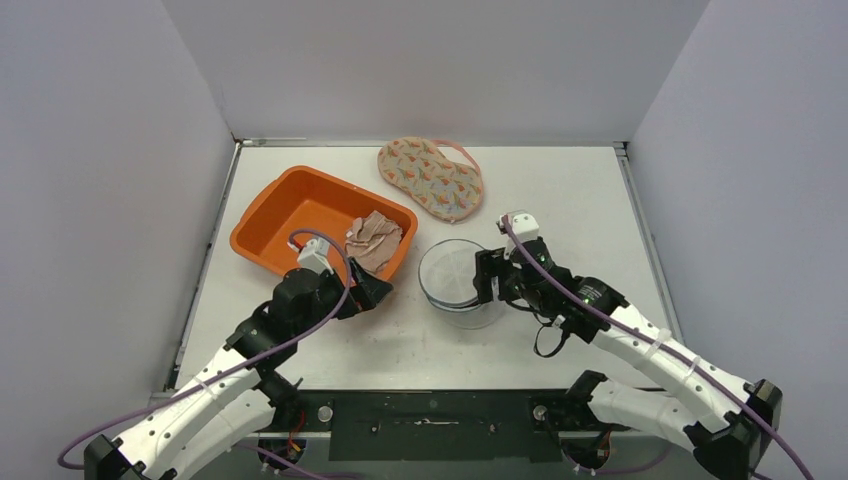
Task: Unzip the laundry bag and remove the bra
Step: Open the laundry bag at the center of the board.
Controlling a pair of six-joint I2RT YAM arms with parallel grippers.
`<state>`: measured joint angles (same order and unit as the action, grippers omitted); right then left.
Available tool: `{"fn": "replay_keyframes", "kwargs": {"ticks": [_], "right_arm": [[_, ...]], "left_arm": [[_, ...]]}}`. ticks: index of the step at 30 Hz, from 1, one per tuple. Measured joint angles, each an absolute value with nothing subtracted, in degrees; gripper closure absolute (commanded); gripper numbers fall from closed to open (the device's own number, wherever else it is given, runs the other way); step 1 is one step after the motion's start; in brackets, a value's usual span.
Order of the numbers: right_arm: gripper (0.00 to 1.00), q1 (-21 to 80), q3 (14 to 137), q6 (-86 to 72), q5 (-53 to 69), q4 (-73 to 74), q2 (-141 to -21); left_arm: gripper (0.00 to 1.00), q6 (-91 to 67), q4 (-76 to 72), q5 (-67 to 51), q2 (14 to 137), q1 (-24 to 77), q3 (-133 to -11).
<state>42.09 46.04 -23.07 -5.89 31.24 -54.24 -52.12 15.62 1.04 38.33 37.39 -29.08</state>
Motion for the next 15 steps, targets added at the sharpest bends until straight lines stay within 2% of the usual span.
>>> {"fn": "replay_keyframes", "kwargs": {"ticks": [5, 10, 12, 15], "right_arm": [[0.19, 57.0, 57.6, -24.6, -18.0, 35.5, -56.3], [0.21, 72.3, 64.8, -27.5, -32.3, 36.0, -64.6], [0.21, 74.1, 63.8, -28.8, -36.5, 35.9, -67.2], [0.21, 74.3, 58.7, -30.8, -40.1, 34.5, -66.6]], "left_arm": [[0.04, -52.4, 13.6, 0.0, 38.6, 37.4, -28.6], [0.00, -53.8, 9.4, -1.9, 42.7, 37.4, -28.6], [0.09, -54.3, 7.6, -2.7, 46.3, 37.4, -28.9], [0.12, -55.2, 5.8, -4.2, 53.6, 38.3, -30.8]]}}
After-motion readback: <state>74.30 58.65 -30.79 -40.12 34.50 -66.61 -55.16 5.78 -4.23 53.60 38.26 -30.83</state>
